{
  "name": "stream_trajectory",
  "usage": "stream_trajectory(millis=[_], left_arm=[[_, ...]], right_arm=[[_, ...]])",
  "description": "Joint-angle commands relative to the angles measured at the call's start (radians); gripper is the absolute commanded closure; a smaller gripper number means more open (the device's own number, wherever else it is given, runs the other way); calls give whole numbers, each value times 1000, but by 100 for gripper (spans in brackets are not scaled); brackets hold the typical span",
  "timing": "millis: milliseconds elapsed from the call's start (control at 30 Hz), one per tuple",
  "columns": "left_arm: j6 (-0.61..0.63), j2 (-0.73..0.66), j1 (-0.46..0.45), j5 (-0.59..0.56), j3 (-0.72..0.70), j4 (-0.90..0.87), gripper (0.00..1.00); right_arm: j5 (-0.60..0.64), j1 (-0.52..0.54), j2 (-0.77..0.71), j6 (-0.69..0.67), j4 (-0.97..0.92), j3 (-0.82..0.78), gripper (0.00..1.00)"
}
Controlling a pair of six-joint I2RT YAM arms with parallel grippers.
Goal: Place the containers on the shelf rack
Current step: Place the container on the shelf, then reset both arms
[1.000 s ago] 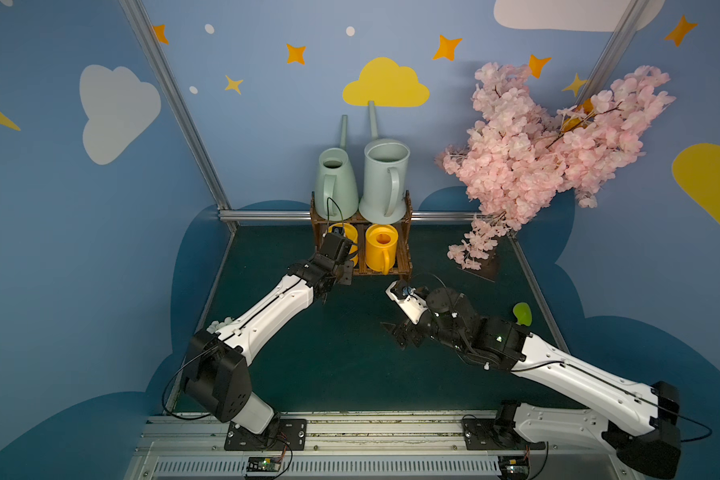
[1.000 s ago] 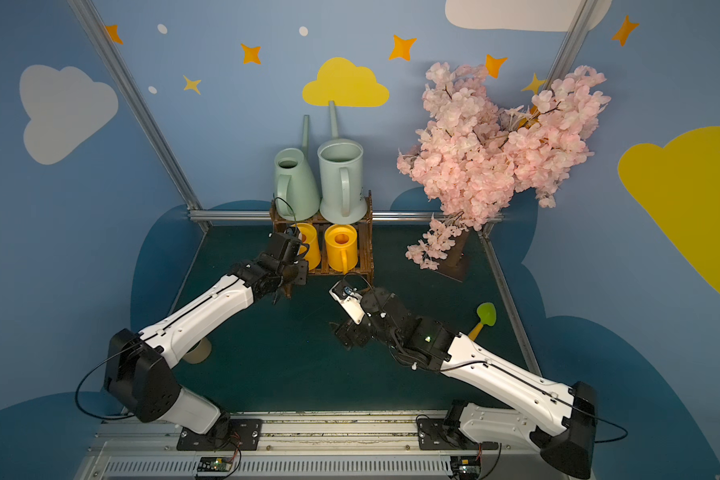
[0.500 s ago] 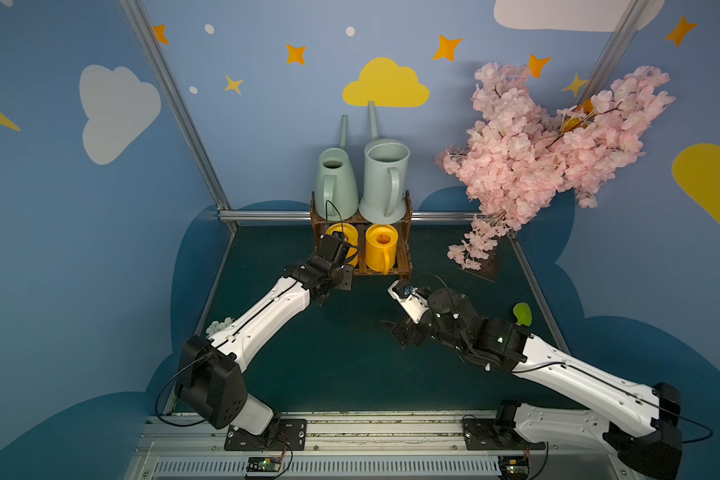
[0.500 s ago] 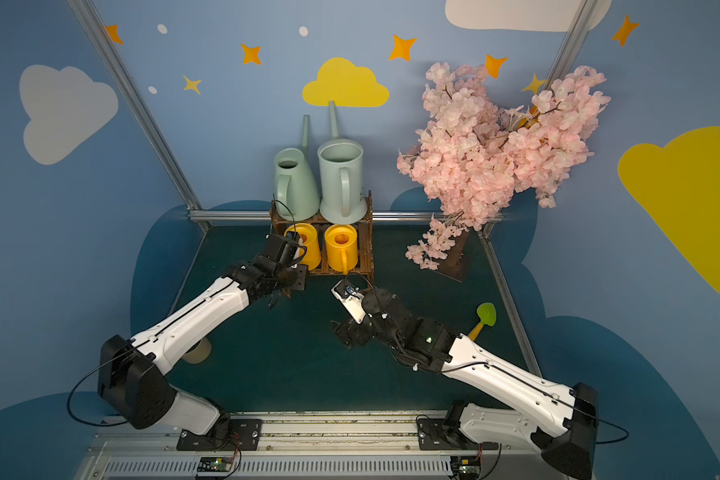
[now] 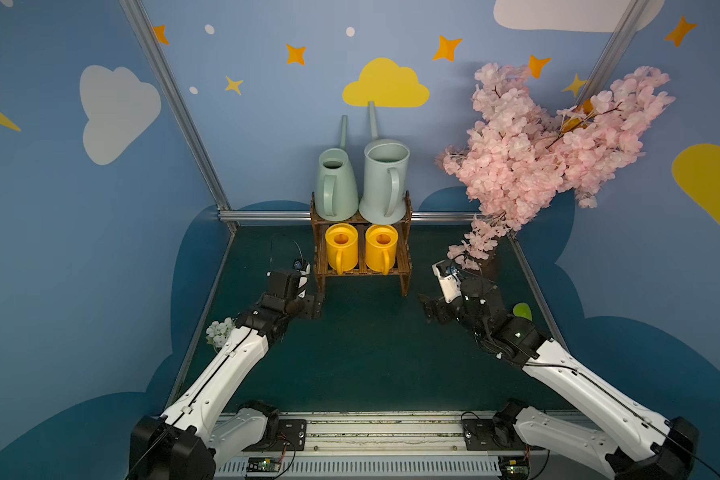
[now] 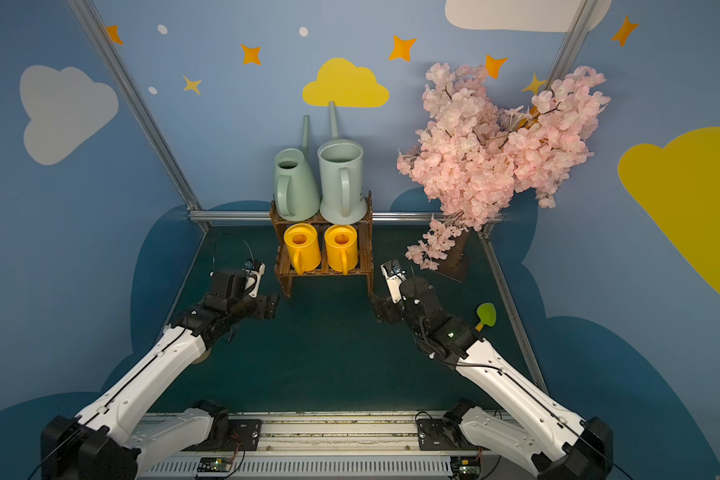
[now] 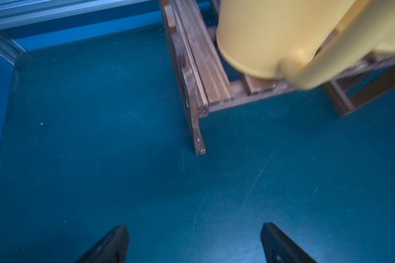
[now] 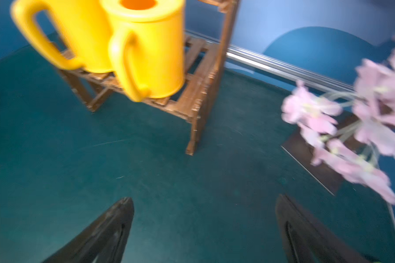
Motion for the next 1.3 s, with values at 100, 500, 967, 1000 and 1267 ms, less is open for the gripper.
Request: stream_trajectory(millis=[100, 500, 967, 1000, 1267], left_arm=[[158, 132, 47, 40, -188, 510, 0], [162, 414, 127, 89, -303, 1099, 0], [122, 488, 169, 127, -351, 1249, 0], [123, 488, 170, 127, -352, 1250, 0], [139, 489, 170, 172, -367, 1280, 0]], right_arm=[[-21, -339, -81, 145, 206, -213, 2], [-128, -634, 157, 36, 742, -465, 2], [-176, -599, 530, -33, 986, -383, 2], [-163, -596, 520, -17, 929, -368, 2], [-158, -595, 520, -16, 898, -355, 2]])
